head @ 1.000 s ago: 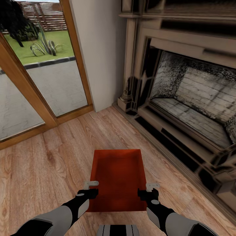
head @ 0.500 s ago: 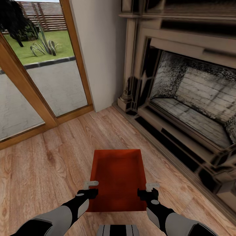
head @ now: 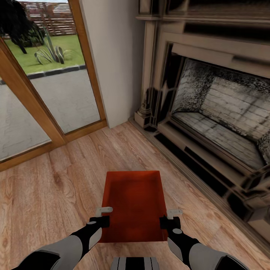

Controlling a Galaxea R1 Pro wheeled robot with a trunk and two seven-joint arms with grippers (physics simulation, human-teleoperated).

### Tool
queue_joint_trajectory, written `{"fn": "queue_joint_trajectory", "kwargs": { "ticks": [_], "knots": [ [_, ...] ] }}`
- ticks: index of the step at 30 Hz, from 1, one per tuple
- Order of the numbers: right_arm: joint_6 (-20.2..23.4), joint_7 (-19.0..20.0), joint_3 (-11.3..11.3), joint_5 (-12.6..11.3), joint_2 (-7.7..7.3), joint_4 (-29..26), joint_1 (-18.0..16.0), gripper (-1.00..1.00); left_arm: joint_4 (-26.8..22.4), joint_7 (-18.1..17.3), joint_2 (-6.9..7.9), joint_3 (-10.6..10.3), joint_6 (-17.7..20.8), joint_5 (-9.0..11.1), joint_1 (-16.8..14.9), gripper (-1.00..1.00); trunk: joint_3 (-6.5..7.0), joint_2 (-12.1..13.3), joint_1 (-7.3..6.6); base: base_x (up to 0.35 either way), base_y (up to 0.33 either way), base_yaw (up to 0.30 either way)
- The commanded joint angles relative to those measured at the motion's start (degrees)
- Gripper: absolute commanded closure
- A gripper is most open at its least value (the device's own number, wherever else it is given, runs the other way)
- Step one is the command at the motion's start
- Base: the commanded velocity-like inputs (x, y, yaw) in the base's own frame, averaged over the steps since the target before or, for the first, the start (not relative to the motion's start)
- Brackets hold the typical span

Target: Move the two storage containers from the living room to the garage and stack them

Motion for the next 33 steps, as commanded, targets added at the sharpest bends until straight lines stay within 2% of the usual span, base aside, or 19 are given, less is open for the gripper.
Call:
{"fn": "queue_joint_trajectory", "kwargs": {
  "ticks": [1, 10, 33],
  "knots": [
    [-0.1, -0.1, 0.5, -1.0, 0.00, 0.1, 0.0, 1.00, 0.0, 0.3, -0.04, -0.2, -0.2, 0.3, 0.0, 1.00, -0.04, 0.0, 0.00, 0.000, 0.000, 0.000],
    [0.2, -0.4, 0.5, 0.4, 0.15, 0.1, 0.0, 1.00, 0.0, 0.3, -0.18, -0.2, -0.1, 0.3, 0.0, 1.00, -0.04, 0.0, 0.00, 0.000, 0.000, 0.000],
    [0.1, -0.2, 0.5, 0.6, 0.41, 0.1, 0.0, 1.00, -0.1, 0.3, 0.00, -0.2, -0.2, 0.6, 0.0, 1.00, 4.09, 9.2, -5.06, 0.000, 0.000, 0.000]
  ]
}}
